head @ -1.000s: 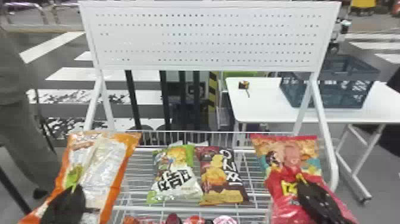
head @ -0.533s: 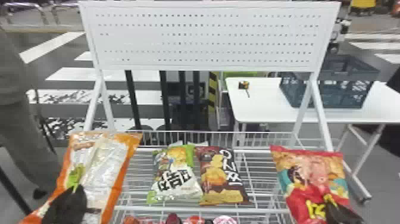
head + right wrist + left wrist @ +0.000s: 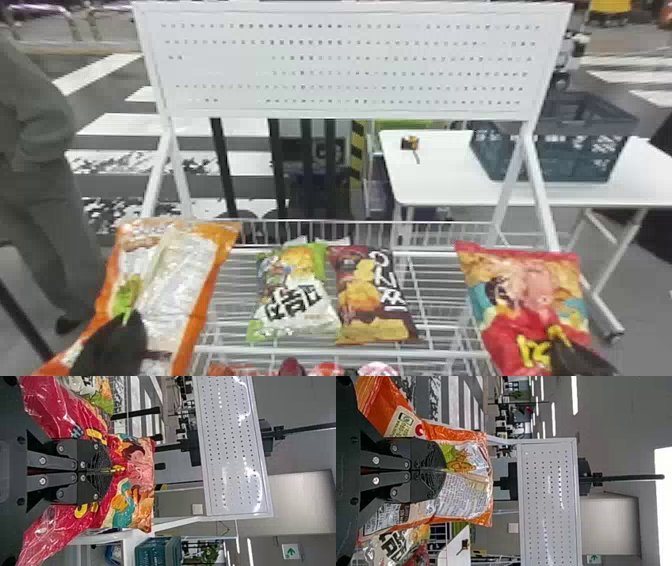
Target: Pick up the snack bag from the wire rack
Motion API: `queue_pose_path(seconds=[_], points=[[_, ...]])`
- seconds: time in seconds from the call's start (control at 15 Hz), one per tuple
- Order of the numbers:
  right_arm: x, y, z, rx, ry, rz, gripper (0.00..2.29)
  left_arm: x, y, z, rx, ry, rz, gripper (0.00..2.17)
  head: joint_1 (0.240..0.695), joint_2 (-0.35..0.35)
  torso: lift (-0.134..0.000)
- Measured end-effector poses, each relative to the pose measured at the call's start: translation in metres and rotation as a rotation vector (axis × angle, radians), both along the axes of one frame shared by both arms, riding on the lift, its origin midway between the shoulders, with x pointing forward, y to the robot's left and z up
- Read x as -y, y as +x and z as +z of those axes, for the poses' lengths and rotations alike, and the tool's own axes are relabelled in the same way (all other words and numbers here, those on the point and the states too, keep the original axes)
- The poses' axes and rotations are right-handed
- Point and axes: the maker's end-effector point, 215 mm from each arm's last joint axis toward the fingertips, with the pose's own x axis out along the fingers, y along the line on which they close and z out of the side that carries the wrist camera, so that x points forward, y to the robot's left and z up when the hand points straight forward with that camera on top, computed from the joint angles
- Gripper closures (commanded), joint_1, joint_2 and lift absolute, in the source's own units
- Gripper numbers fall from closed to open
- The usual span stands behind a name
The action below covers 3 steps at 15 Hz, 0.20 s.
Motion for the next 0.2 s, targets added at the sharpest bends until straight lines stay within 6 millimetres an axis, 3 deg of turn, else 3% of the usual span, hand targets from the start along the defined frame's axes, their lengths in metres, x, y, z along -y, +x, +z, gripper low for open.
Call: queue_pose_path(seconds=[0.2], points=[[-0.0005,-0.0018,0.0030,0.011,0.000,0.003,2.23,0.0028,-0.0014,0.0017,0.004,0.004,-0.001,1.89,0.499,0.000,0.000]])
